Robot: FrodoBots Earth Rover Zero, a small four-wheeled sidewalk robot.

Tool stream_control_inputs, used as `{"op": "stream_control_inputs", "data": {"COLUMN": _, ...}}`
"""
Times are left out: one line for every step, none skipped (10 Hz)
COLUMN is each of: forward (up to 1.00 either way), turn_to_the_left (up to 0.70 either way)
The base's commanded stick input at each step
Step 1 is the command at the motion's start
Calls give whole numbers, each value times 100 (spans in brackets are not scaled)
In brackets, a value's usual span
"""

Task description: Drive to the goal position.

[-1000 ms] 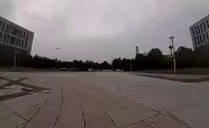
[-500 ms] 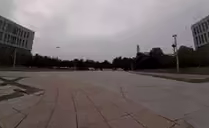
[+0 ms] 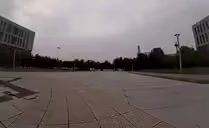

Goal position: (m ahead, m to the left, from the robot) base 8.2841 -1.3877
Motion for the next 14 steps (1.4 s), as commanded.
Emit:
{"op": "stream_control_inputs", "data": {"forward": 70, "turn_to_the_left": 1}}
{"op": "stream_control_inputs", "data": {"forward": 70, "turn_to_the_left": 1}}
{"op": "stream_control_inputs", "data": {"forward": 70, "turn_to_the_left": 1}}
{"op": "stream_control_inputs", "data": {"forward": 70, "turn_to_the_left": 1}}
{"op": "stream_control_inputs", "data": {"forward": 70, "turn_to_the_left": 1}}
{"op": "stream_control_inputs", "data": {"forward": 70, "turn_to_the_left": 1}}
{"op": "stream_control_inputs", "data": {"forward": 70, "turn_to_the_left": 1}}
{"op": "stream_control_inputs", "data": {"forward": 70, "turn_to_the_left": 1}}
{"op": "stream_control_inputs", "data": {"forward": 70, "turn_to_the_left": 1}}
{"op": "stream_control_inputs", "data": {"forward": 70, "turn_to_the_left": 1}}
{"op": "stream_control_inputs", "data": {"forward": 70, "turn_to_the_left": 1}}
{"op": "stream_control_inputs", "data": {"forward": 70, "turn_to_the_left": -34}}
{"op": "stream_control_inputs", "data": {"forward": 70, "turn_to_the_left": -34}}
{"op": "stream_control_inputs", "data": {"forward": 70, "turn_to_the_left": -22}}
